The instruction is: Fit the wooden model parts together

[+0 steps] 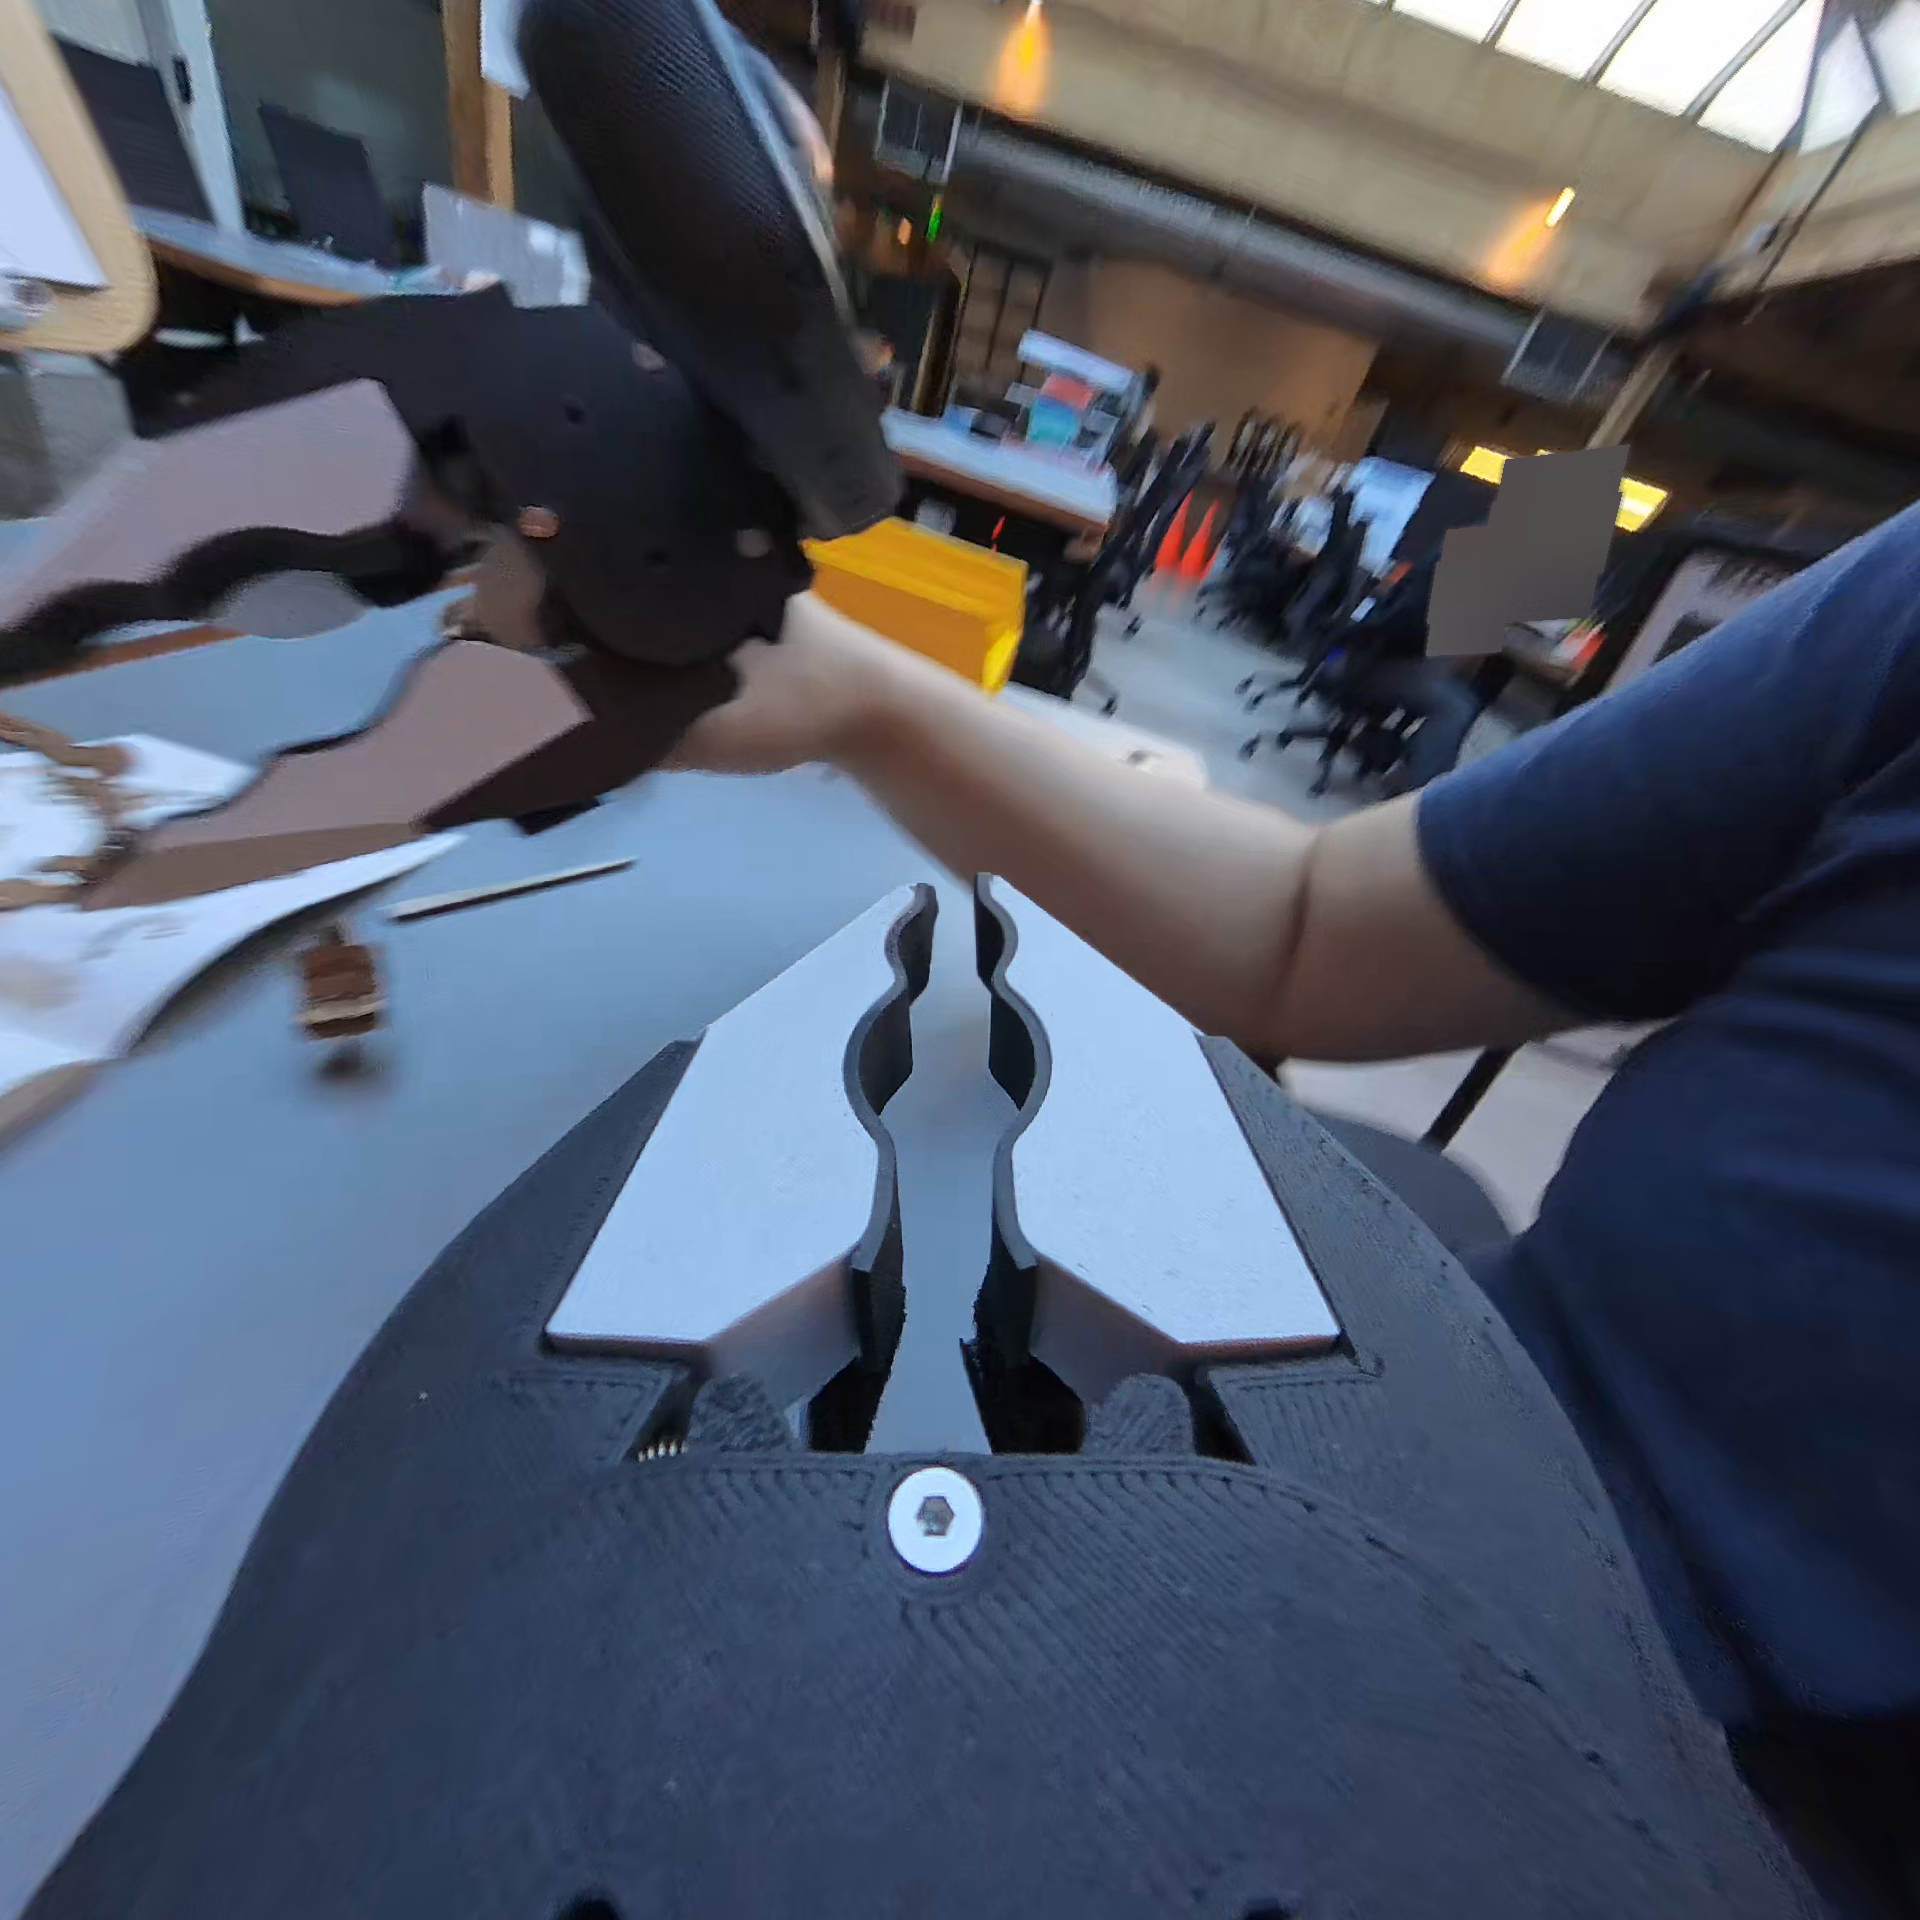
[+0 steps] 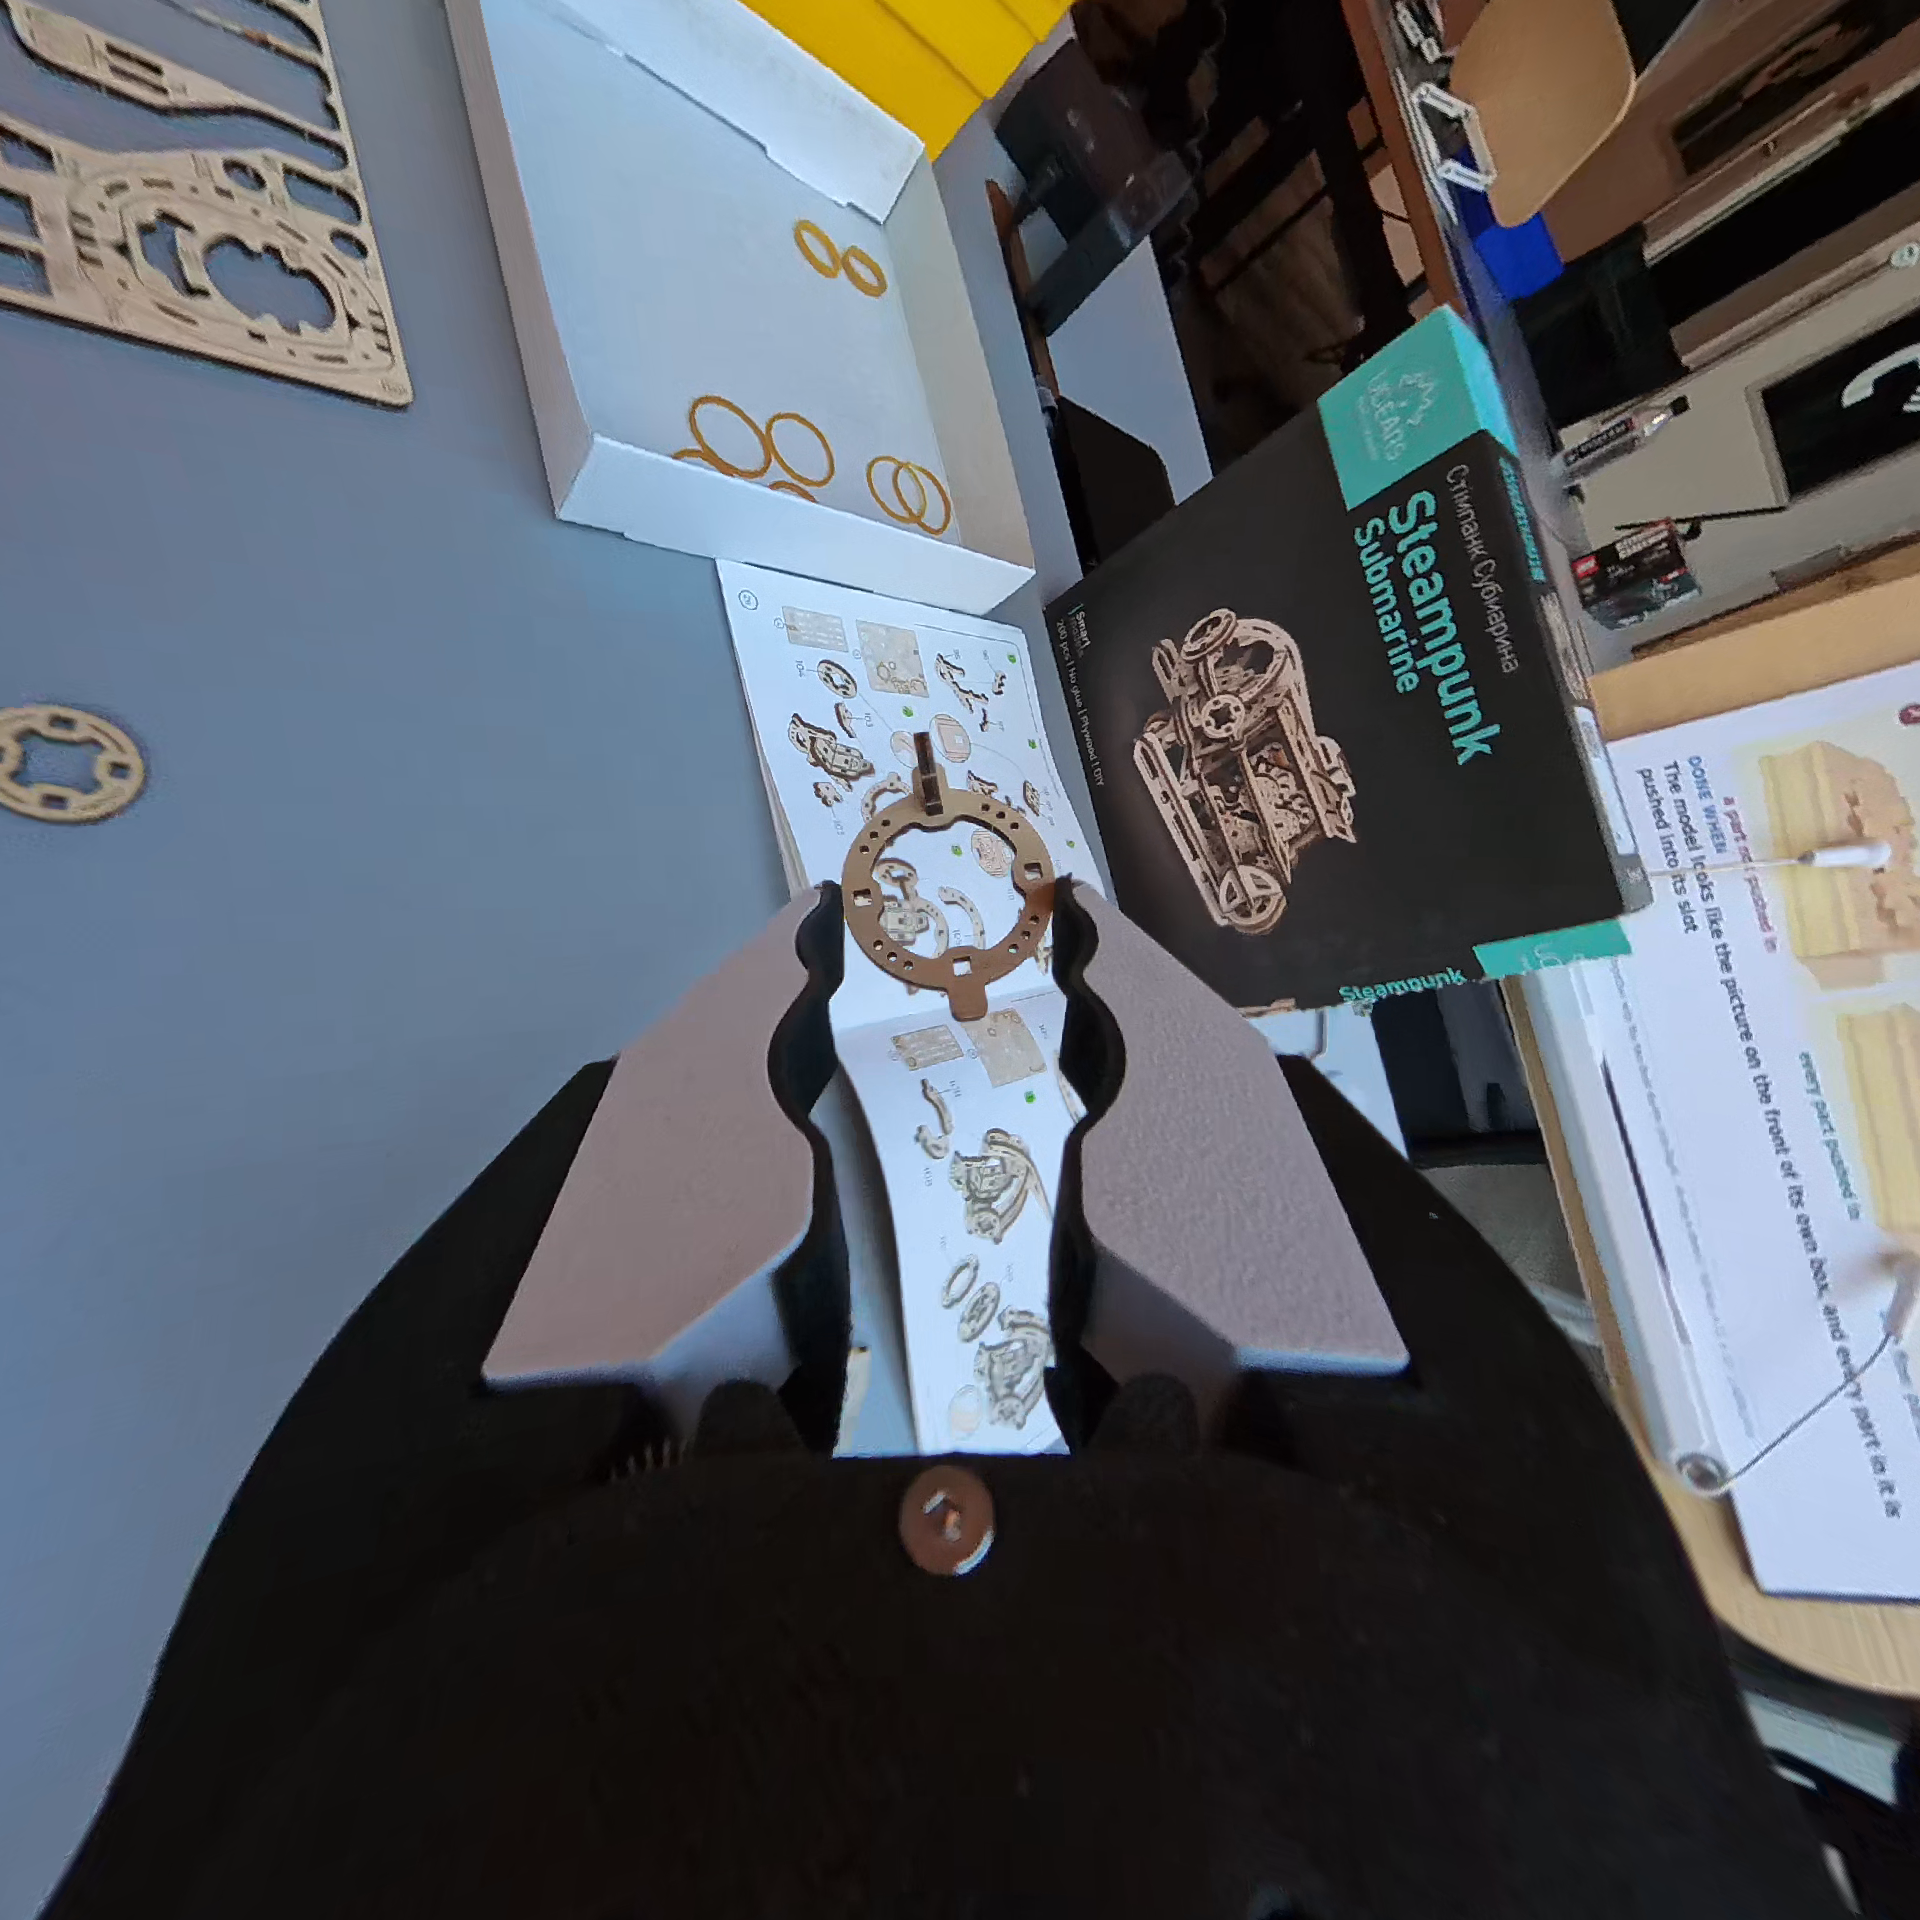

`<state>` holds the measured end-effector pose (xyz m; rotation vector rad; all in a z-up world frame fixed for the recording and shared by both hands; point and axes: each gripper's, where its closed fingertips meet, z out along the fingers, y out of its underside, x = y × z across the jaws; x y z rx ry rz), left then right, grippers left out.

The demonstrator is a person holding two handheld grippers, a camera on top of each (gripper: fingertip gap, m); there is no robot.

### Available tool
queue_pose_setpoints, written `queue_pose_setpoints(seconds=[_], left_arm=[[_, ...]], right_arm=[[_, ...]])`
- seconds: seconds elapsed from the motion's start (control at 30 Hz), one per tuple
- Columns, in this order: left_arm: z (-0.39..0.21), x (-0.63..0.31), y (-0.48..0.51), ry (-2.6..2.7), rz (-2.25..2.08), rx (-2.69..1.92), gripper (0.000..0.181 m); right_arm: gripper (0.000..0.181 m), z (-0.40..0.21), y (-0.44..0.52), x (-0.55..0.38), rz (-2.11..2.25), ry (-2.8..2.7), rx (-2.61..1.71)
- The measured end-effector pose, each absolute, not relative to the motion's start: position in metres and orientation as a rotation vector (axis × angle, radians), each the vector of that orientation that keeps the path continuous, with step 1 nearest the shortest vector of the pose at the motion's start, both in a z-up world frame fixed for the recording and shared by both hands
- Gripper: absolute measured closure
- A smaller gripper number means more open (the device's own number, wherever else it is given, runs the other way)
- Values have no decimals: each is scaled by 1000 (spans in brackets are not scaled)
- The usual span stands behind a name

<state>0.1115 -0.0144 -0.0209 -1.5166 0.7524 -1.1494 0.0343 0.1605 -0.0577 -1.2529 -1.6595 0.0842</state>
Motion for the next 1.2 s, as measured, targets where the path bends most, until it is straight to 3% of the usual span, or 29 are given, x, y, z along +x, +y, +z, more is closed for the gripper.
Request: queue_pose_setpoints(seconds=[0.03, 0.3, 0.57, 0.87, 1.03, 1.2], left_arm=[[-19, 125, -27, 748, -1201, -1488, 176], [-17, 157, -69, 827, -1242, -1331, 174], [21, 162, -146, 926, -1373, -941, 179], [48, 127, -141, 826, -1268, -771, 176], [46, 127, -134, 816, -1208, -796, 176], [36, 124, -102, 721, -1079, -923, 177]], right_arm=[[142, -56, 155, 36, 108, -1640, -1268], [142, -74, 113, 49, 227, -1578, -1363], [142, -76, -8, -46, 1049, -1626, -1447], [142, -128, -52, -105, 966, -1874, -1439], [142, -112, -11, -84, 879, -1753, -1480], [142, -76, 113, 6, 402, -1534, -1523]])
